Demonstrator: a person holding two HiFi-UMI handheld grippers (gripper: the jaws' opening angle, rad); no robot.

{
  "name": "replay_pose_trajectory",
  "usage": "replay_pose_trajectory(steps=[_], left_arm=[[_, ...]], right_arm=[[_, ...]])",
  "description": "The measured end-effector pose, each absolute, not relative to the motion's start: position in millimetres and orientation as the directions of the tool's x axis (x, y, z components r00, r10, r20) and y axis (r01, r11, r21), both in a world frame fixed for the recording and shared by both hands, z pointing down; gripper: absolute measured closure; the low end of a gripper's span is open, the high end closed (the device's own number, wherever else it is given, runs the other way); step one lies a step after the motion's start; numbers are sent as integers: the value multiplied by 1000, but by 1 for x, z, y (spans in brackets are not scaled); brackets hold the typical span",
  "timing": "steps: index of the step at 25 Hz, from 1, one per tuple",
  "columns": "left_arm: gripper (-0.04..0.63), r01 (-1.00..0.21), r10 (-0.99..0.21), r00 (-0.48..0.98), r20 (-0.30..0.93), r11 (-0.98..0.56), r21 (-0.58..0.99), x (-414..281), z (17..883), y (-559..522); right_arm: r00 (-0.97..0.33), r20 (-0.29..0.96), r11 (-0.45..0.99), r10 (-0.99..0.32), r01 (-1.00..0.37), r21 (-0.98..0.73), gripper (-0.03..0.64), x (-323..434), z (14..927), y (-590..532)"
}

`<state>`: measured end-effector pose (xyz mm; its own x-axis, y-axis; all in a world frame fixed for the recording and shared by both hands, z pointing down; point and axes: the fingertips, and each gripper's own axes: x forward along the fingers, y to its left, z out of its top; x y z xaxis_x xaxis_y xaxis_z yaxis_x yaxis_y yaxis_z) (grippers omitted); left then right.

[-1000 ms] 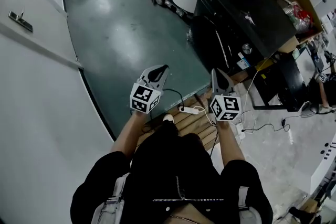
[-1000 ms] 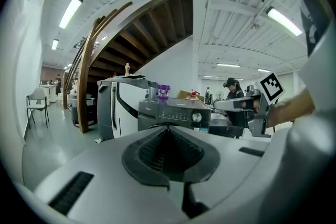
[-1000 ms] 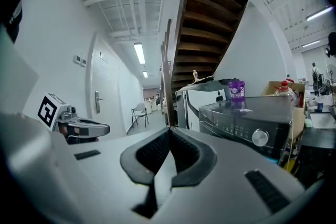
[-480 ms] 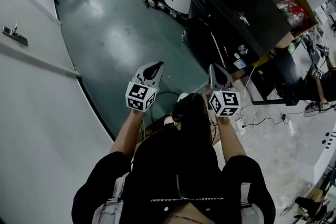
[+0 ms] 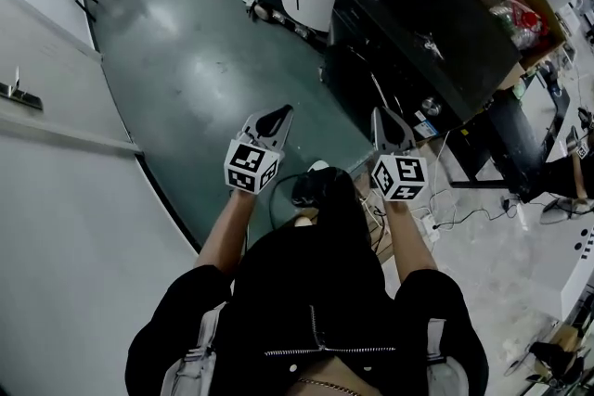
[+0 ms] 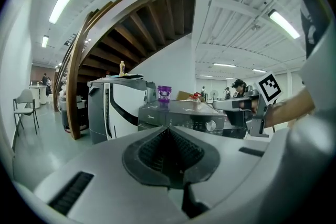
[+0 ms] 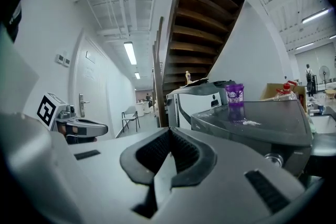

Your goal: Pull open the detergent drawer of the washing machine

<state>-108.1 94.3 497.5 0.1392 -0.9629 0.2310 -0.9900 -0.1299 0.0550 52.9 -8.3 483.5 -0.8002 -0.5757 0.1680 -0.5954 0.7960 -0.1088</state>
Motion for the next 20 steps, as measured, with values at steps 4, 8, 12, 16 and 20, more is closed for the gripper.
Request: replay_pose_trajectory(steps=[4,8,12,16,20], left_arm=[[572,-985,-955,170,242,-160,58,-121,486,52],[572,-980,-946,198,256,-192,48,-134,464,2],[572,-972,-936,235,263,-231,47,-137,443,-51],[572,-963,-922,268,278,-264,52,-137,427,-90],[572,-961,-922,273,275,-271,45,-142,410,-115]], right_arm=[[-787,180,782,-591,-613,-115,611,37,476,-44],[-783,172,775,-598,-620,-123,611,23,453,-85],[-762,160,751,-628,-647,-129,611,21,429,-136],[-739,159,725,-655,-673,-144,611,21,411,-176],[-733,144,718,-665,-680,-146,611,19,392,-197]])
